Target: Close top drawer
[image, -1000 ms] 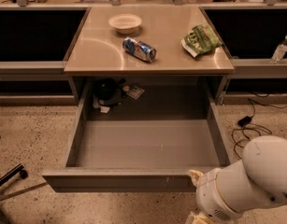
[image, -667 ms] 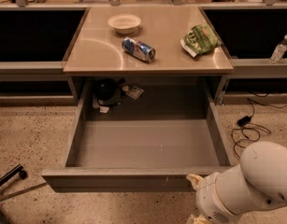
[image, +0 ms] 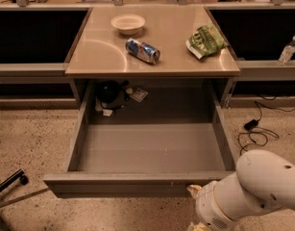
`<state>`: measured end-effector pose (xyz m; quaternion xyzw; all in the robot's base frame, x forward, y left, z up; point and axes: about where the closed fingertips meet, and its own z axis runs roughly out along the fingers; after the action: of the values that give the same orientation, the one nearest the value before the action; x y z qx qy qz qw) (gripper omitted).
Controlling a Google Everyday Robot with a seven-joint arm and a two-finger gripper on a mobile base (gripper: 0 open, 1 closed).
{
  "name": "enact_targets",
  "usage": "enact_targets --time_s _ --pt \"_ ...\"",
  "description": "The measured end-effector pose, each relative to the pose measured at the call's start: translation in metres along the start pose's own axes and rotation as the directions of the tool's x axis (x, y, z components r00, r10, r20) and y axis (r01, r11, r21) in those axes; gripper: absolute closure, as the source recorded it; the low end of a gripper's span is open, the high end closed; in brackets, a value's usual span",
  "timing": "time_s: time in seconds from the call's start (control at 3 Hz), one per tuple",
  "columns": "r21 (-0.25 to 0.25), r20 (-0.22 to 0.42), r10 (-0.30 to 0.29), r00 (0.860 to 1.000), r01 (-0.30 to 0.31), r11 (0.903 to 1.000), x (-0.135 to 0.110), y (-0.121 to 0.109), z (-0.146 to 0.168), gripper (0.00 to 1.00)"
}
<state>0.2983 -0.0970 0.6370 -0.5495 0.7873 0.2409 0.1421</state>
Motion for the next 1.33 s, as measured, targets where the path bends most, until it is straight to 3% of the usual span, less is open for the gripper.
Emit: enact_targets --time_s 0.33,1.0,1.33 --pt "-0.020 -0.016 -0.024 1.000 0.024 0.9995 -0.009 -0.019 0.020 0.00" --pt "-0.038 -0.028 -0.119 0.992 0.118 0.9922 -0.064 -0.057 0.057 0.00" --pt "-0.038 -0.028 -0.120 0.992 0.119 0.9922 -0.064 -0.057 0.057 0.00"
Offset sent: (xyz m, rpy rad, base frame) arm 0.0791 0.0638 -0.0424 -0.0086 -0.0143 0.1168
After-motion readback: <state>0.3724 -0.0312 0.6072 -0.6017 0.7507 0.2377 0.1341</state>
